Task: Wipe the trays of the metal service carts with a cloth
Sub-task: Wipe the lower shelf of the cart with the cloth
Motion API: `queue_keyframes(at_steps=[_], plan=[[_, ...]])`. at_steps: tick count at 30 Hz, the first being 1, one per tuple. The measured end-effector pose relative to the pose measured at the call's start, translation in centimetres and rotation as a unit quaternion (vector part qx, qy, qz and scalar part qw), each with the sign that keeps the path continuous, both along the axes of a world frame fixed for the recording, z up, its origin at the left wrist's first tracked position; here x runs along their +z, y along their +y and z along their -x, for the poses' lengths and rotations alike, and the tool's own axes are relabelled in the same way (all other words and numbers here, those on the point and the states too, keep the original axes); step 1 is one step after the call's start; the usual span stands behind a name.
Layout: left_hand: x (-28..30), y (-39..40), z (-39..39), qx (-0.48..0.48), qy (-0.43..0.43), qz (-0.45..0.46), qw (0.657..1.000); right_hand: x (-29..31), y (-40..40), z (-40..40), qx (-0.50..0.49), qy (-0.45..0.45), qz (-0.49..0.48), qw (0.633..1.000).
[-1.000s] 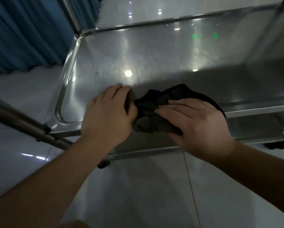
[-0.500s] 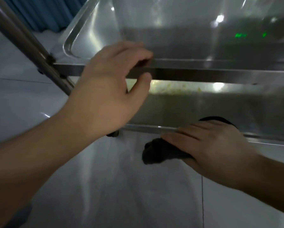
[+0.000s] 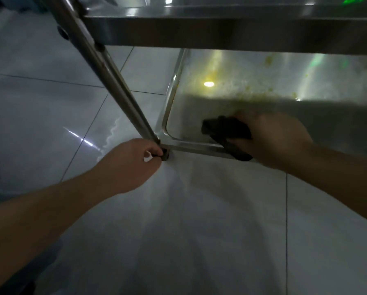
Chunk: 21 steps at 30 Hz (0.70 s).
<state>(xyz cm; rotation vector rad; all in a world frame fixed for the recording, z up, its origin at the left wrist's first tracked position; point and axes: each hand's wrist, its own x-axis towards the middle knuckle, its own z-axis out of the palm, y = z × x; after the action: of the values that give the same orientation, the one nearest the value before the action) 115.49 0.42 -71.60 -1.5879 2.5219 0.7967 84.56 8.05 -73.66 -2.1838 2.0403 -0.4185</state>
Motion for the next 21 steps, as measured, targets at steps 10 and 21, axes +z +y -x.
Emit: queue_keyframes(at_steps=[10,21], plan=[[-2.8,-6.2,-0.5,0.199,0.163,0.000,0.966,-1.2,-12.1,-9.7,-0.108,-0.155,0.049,0.981],[-3.6,-6.1,3.0,0.238,0.498,-0.036,0.833,-8.0,-9.9,-13.2,-0.006,-0.083,-0.139,0.987]])
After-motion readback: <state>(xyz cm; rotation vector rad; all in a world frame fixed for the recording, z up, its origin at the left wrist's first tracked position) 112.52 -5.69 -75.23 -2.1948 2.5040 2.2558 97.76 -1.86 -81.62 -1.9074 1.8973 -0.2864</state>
